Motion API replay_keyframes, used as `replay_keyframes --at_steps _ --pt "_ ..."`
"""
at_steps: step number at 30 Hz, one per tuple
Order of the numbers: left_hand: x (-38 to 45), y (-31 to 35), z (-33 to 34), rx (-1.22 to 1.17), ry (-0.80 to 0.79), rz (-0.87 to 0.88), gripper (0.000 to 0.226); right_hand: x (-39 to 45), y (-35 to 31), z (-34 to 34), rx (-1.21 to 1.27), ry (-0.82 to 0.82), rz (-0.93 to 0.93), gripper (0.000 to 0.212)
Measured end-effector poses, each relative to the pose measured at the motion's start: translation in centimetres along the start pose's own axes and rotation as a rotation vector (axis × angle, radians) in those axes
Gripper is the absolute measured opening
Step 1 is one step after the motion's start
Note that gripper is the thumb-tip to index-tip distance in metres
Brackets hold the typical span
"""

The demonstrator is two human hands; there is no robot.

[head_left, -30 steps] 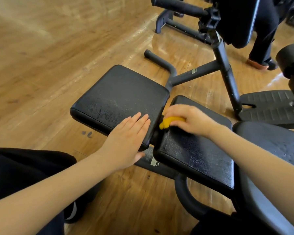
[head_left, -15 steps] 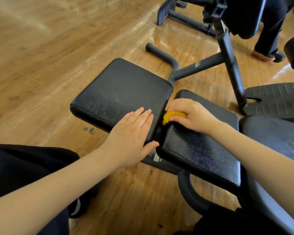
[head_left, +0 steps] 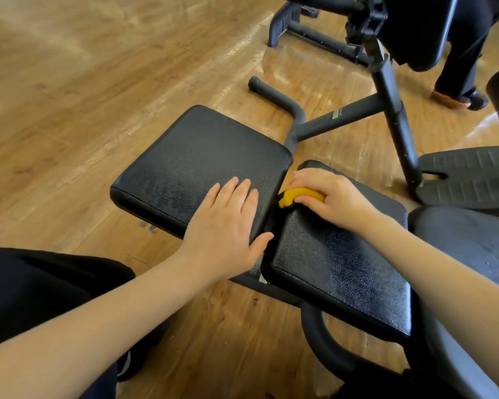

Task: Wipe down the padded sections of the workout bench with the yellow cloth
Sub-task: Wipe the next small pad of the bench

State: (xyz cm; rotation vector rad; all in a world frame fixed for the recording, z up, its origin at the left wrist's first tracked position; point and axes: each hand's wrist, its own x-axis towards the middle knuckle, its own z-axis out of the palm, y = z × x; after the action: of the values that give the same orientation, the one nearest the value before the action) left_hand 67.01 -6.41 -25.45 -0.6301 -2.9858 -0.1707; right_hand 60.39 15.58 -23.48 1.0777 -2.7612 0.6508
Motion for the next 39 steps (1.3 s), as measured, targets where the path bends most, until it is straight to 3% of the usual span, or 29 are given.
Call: replay_keyframes --at_steps 5,9,13,16,18,21,27,34,39 --pt "0.0 0.1 0.2 -0.009 0.032 0.006 0.072 2.4 4.4 -0.8 -0.008 0.072 0.383 0.02" --pt "0.0 0.0 0.3 -0.007 0.034 -0.006 0.071 2.6 5.6 -2.0 -0.047 0.024 0.653 0.022" --pt "0.0 0.0 0.3 -0.017 0.038 0.003 0.071 -1.8 5.8 -3.1 -0.025 0.063 0.71 0.014" --pt "0.1 0.0 0.2 -0.023 0.033 -0.007 0.071 -5.7 6.3 -4.5 -0.073 0.127 0.805 0.019" --pt "0.1 0.2 0.2 -0.024 0.037 -0.006 0.071 -5.6 6.3 -4.6 -0.087 0.088 0.85 0.02" --pt "0.0 0.2 0.2 -0.008 0.029 -0.009 0.07 -1.6 5.4 -3.0 -0.145 0.021 0.778 0.024" --pt "0.1 0.1 0.2 0.008 0.03 0.004 0.072 1.3 3.5 -1.6 -0.061 0.097 0.691 0.025" --pt "0.2 0.2 0.2 0.006 0.025 0.0 0.073 -9.4 4.7 -5.2 -0.048 0.281 1.001 0.023" --pt "0.3 0.2 0.2 -0.002 0.024 0.008 0.073 -9.3 4.7 -4.2 -0.07 0.312 1.123 0.026"
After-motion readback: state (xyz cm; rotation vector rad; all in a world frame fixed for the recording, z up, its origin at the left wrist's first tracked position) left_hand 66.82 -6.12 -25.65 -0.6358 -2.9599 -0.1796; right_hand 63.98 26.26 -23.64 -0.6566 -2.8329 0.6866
